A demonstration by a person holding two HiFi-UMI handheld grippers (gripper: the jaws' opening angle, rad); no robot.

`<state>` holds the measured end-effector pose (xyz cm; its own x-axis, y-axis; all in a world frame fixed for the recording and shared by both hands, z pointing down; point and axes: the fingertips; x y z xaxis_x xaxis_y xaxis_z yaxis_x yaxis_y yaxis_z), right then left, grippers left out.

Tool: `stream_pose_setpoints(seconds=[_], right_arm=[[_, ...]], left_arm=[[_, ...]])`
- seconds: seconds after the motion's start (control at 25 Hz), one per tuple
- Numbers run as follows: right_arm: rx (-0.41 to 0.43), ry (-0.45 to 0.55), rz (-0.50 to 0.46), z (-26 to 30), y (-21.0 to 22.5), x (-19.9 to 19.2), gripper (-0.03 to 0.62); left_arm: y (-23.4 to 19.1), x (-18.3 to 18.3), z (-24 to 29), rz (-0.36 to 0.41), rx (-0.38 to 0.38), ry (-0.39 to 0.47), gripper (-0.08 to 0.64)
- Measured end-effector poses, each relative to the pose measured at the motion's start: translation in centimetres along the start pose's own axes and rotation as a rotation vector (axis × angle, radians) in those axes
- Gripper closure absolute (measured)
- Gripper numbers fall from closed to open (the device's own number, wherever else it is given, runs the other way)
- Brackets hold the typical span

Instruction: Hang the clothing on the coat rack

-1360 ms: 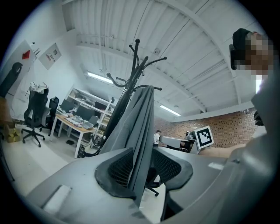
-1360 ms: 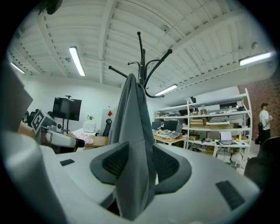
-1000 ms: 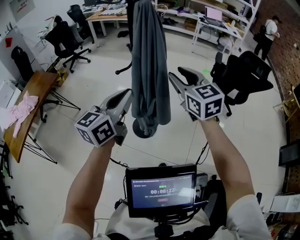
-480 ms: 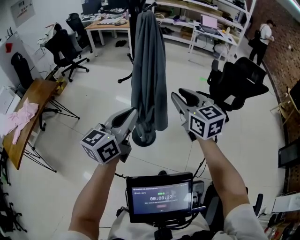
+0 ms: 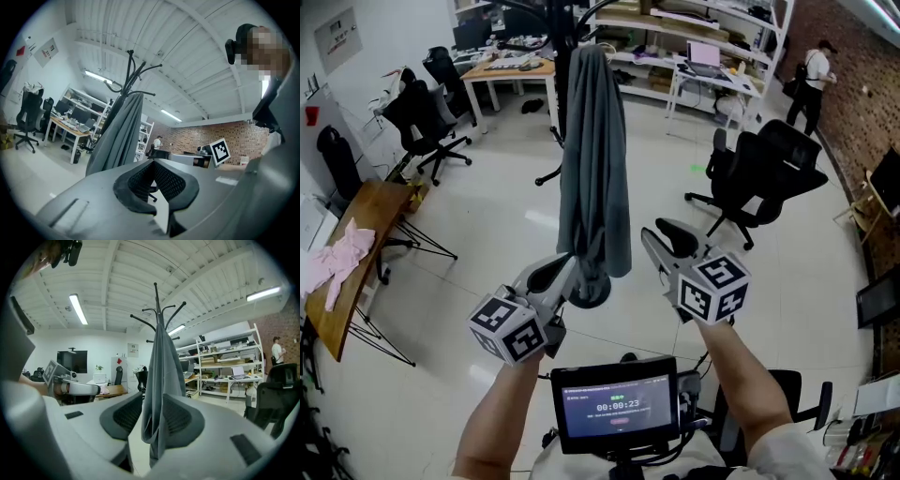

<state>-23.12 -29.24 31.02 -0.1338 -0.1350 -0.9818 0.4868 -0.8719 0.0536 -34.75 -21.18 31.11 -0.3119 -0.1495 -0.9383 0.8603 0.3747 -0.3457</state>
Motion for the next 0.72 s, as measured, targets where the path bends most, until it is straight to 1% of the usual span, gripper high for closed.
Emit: stream_pose_setpoints(seconds=[0.2, 0.24, 0.28, 0.32, 0.52, 0.72], right_arm=[[0.000, 0.021, -0.006, -1.8, -0.9, 0.3, 0.463], [0.000, 0.028, -0.006, -2.0, -1.1, 0.4, 0.457], [-0.001, 0.035, -0.005, -2.3, -1.3, 0.6, 0.435], [-0.002, 0.042, -0.005, -2.5, -1.5, 0.8, 0.417], [-0.001, 0.051, 0.014, -3.8, -1.9, 0.3, 0.416], [0.019, 0.050, 0.034, -4.5, -1.7, -0.8, 0.416]], left_arm=[[2.0, -0.2, -0.5, -0.006, -0.045, 0.012, 0.560], [2.2, -0.2, -0.7, -0.012, -0.050, 0.013, 0.560], [2.3, -0.2, -0.9, -0.019, -0.051, 0.013, 0.560], [2.5, -0.2, -1.2, -0.025, -0.049, 0.012, 0.560], [2.9, -0.7, -2.0, -0.046, -0.030, 0.004, 0.560], [3.2, -1.0, -2.2, -0.050, 0.005, 0.012, 0.560]])
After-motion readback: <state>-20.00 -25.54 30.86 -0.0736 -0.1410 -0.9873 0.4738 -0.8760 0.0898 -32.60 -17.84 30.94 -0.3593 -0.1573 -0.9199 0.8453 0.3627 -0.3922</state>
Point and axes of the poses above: the fingertips, and each gripper's own axes: z forward along the fingers, y to its right, x out of its top, and after that the axes turned 8 degrees about x, right-handed
